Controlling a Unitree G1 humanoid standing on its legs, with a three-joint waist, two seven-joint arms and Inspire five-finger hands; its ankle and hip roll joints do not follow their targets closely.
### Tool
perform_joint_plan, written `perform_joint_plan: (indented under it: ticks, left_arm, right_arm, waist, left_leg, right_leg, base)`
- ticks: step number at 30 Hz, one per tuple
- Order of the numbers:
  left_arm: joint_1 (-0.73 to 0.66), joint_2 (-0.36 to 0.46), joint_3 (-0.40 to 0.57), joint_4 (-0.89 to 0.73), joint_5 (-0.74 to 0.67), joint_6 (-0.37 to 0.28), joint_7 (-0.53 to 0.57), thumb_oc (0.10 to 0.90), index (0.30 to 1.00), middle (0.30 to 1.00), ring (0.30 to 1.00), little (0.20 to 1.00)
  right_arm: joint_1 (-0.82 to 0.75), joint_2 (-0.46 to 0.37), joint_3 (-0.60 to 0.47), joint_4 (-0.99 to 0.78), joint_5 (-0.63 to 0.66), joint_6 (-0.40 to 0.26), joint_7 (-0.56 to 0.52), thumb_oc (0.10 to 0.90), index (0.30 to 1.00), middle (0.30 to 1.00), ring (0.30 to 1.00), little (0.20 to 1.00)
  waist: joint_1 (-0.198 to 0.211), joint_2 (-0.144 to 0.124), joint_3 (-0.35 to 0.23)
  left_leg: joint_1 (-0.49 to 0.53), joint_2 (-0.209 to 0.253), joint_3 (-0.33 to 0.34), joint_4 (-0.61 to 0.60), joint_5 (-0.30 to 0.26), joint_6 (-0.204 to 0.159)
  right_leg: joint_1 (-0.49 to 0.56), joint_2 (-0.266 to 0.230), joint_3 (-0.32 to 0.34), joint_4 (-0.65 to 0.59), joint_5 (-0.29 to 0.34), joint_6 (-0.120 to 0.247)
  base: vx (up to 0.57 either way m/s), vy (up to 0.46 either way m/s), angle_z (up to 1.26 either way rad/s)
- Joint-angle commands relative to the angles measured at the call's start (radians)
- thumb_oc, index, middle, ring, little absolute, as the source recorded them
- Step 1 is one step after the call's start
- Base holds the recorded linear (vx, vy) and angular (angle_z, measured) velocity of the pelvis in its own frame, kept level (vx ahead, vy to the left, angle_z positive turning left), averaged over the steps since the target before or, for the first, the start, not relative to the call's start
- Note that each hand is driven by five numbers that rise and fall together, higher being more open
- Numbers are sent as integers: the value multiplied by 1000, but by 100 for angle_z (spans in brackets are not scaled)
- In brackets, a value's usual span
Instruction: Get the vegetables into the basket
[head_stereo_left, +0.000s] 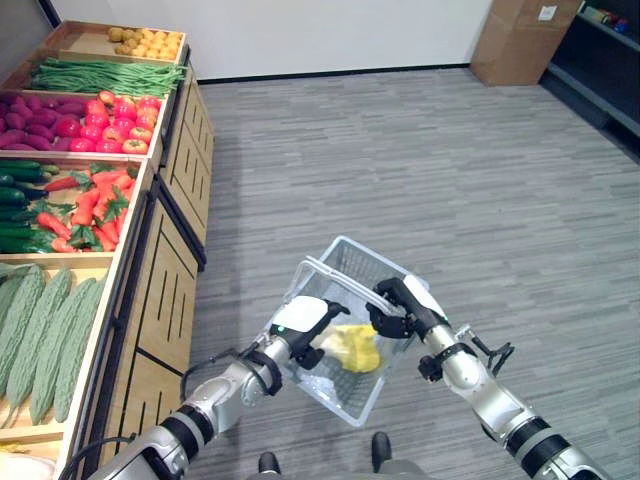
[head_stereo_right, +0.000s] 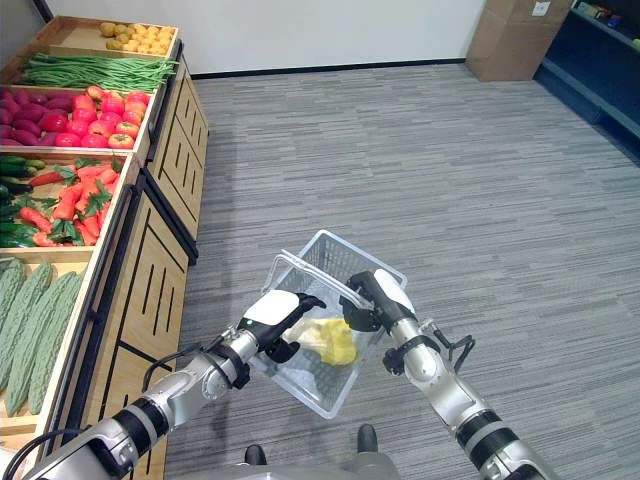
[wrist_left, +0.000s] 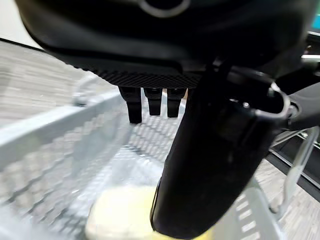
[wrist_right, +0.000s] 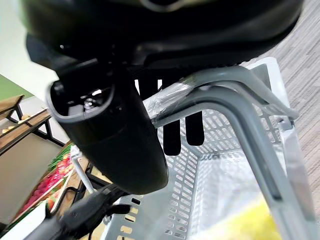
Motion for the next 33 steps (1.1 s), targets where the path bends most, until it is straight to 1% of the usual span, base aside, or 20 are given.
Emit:
perform_joint_plan:
  ticks: [1, 3, 4, 6, 7, 8, 10, 11, 12, 13, 14, 15, 16, 19, 23, 25, 26, 28, 33]
  left_arm:
    - [30, 24, 79, -15, -190, -67, -46, 900, 1000, 1000, 1000, 1000]
    - [124, 42, 155, 2, -307, -66, -92, 900, 1000, 1000, 1000, 1000]
    - [171, 43, 194, 42, -360, -67, -119, 900, 1000, 1000, 1000, 1000]
    - [233, 46, 256, 99, -418, -54, -131, 900, 1000, 1000, 1000, 1000]
    - [288, 36, 325, 194, -475, -39, -141, 900, 1000, 1000, 1000, 1000]
    - [288, 35, 325, 196, -475, -41, -140, 900, 1000, 1000, 1000, 1000]
    - [304, -1, 384, 360, -468, -19, -136, 900, 1000, 1000, 1000, 1000]
    - [297, -46, 442, 553, -425, 12, -114, 900, 1000, 1000, 1000, 1000]
    - [291, -70, 484, 701, -355, 45, -80, 900, 1000, 1000, 1000, 1000]
    - [290, -78, 505, 763, -317, 72, -61, 900, 1000, 1000, 1000, 1000]
    - [289, -80, 505, 766, -315, 71, -59, 900, 1000, 1000, 1000, 1000]
    - [292, -89, 533, 795, -282, 91, -40, 900, 1000, 1000, 1000, 1000]
    - [299, -94, 553, 801, -281, 98, -34, 900, 1000, 1000, 1000, 1000]
    - [301, -107, 561, 781, -307, 96, -23, 900, 1000, 1000, 1000, 1000]
    - [284, -123, 533, 725, -343, 89, -22, 900, 1000, 1000, 1000, 1000]
    - [266, -126, 498, 684, -362, 81, -20, 900, 1000, 1000, 1000, 1000]
    - [266, -126, 498, 684, -363, 81, -20, 900, 1000, 1000, 1000, 1000]
    - [249, -126, 460, 661, -341, 81, -16, 900, 1000, 1000, 1000, 1000]
    - [254, -124, 418, 641, -309, 80, -18, 900, 1000, 1000, 1000, 1000]
  right_arm:
    - [-70, -16, -152, -93, 32, -112, -90, 400, 300, 300, 300, 300]
    - [-43, -35, -188, -80, 5, -103, -93, 400, 300, 300, 300, 300]
    - [-25, -52, -210, -64, -12, -99, -92, 400, 300, 300, 300, 300]
    - [1, -65, -245, -36, -26, -96, -92, 400, 300, 300, 300, 300]
    - [41, -78, -282, -3, -53, -90, -95, 400, 300, 300, 300, 300]
    - [42, -78, -282, -3, -54, -91, -96, 400, 300, 300, 300, 300]
    - [73, -77, -307, 28, -66, -91, -96, 400, 300, 300, 300, 300]
    - [106, -75, -324, 86, -92, -88, -96, 400, 300, 300, 300, 300]
    - [121, -83, -327, 154, -127, -79, -100, 400, 300, 300, 300, 300]
    - [130, -85, -330, 181, -145, -73, -100, 400, 300, 300, 300, 300]
    - [128, -85, -329, 183, -146, -74, -100, 400, 300, 300, 300, 300]
    - [145, -94, -336, 223, -172, -60, -106, 400, 300, 300, 300, 300]
    - [153, -102, -336, 246, -190, -54, -108, 400, 300, 300, 300, 300]
    - [163, -101, -351, 298, -187, -39, -110, 400, 300, 300, 300, 300]
    - [177, -94, -356, 356, -186, -20, -113, 400, 300, 300, 300, 300]
    - [179, -82, -352, 388, -176, -14, -118, 400, 300, 300, 300, 300]
    - [179, -81, -352, 389, -176, -14, -118, 400, 300, 300, 300, 300]
    - [176, -69, -346, 446, -171, -9, -125, 400, 300, 300, 300, 300]
    - [183, -49, -362, 533, -143, -4, -131, 400, 300, 300, 300, 300]
  waist:
    - [23, -28, -60]
    - [29, -25, -49]
    - [32, -23, -38]
    - [41, -21, -30]
    - [47, -19, -24]
    - [46, -19, -25]
    - [49, -17, -21]
    - [51, -17, -19]
    - [53, -17, -19]
    - [56, -18, -20]
    - [55, -17, -19]
    - [57, -18, -15]
    - [57, -17, -10]
    - [57, -11, 11]
    - [55, -9, 33]
    - [52, -10, 40]
    - [51, -10, 40]
    - [49, -12, 37]
    - [46, -13, 25]
  left_leg:
    - [-20, 22, -54, 1, -37, -25]
    - [-24, 22, -56, 1, -34, -26]
    - [-23, 22, -58, 1, -35, -26]
    - [-38, 24, -64, 1, -25, -27]
    - [-46, 27, -71, 1, -20, -29]
    - [-46, 27, -72, 1, -20, -29]
    - [-50, 28, -77, 1, -16, -31]
    - [-48, 30, -84, 1, -13, -33]
    - [-47, 33, -88, 1, -12, -36]
    - [-46, 34, -91, 1, -11, -37]
    - [-46, 34, -91, 1, -11, -37]
    - [-45, 37, -96, 1, -10, -39]
    - [-44, 40, -101, 1, -7, -41]
    - [-54, 49, -119, 1, 3, -42]
    - [-71, 65, -143, 1, 26, -48]
    - [-84, 72, -155, 1, 37, -51]
    - [-85, 73, -155, 1, 37, -51]
    - [-89, 75, -159, 1, 39, -53]
    - [-81, 70, -157, 6, 26, -49]
  right_leg:
    - [-6, -48, -55, 0, -8, 50]
    - [-8, -47, -57, 0, -6, 48]
    - [-6, -46, -60, 0, -8, 49]
    - [-17, -46, -62, 0, -4, 48]
    - [-20, -45, -69, 0, -4, 47]
    - [-20, -45, -70, 0, -4, 47]
    - [-19, -43, -76, 0, -7, 46]
    - [-12, -41, -82, 0, -11, 44]
    - [-3, -39, -89, 0, -18, 40]
    - [1, -37, -93, 0, -20, 37]
    - [2, -37, -93, 0, -21, 37]
    - [10, -35, -101, 7, -26, 33]
    - [6, -32, -105, 29, -37, 28]
    - [-22, -27, -111, 88, -63, 18]
    - [-47, -11, -132, 142, -96, 5]
    - [-59, -3, -139, 152, -103, 1]
    - [-59, -3, -140, 152, -103, 1]
    - [-54, 1, -148, 144, -102, 1]
    - [-37, -3, -153, 130, -100, 4]
  base:
    - [0, 0, 0]
    - [0, 0, 0]
    - [-39, -9, -1]
    - [-49, -19, 0]
    - [0, 0, 0]
    - [-13, -16, 7]
    - [6, -10, 12]
    - [31, -33, 12]
    - [42, -38, 14]
    - [31, -28, 16]
    - [21, -31, 13]
    - [10, -35, 9]
    - [0, -46, 6]
    - [-38, -45, 10]
    - [-18, -75, 21]
    - [-8, -84, 16]
    - [9, -62, 10]
    - [37, -44, 3]
    - [48, 3, 2]
